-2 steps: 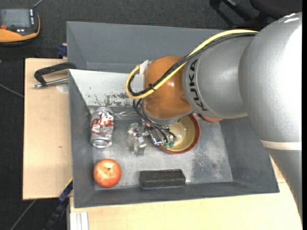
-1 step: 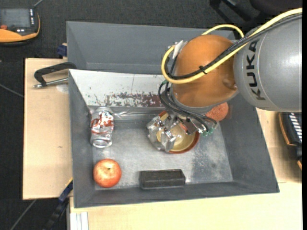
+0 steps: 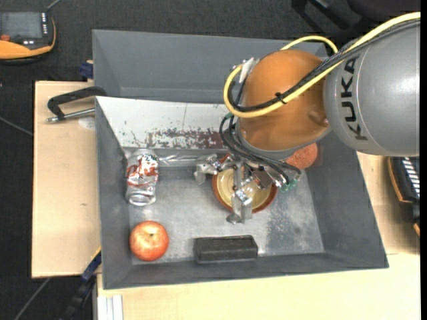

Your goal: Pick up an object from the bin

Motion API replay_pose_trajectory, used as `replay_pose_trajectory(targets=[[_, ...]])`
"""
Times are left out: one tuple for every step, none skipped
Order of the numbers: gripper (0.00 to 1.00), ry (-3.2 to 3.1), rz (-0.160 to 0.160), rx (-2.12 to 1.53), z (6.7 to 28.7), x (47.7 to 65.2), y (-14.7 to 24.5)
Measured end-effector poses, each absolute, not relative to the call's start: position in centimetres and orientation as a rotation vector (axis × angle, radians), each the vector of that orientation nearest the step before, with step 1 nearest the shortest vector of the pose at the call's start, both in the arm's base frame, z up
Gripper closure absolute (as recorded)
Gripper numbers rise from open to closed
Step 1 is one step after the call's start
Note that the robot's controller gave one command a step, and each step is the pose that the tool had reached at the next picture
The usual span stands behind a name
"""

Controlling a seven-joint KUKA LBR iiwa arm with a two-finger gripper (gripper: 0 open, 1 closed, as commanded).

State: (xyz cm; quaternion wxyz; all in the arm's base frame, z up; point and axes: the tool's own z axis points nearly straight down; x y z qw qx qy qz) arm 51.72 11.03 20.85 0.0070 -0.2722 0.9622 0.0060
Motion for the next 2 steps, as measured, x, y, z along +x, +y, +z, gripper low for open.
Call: replay_pose_trajectory(targets=[[0.00,2.920,0.012,-1.101,20.0,55.7,3.7],[0.00,2.773,0.006,-1.428,16.5,53.4,-2.6]])
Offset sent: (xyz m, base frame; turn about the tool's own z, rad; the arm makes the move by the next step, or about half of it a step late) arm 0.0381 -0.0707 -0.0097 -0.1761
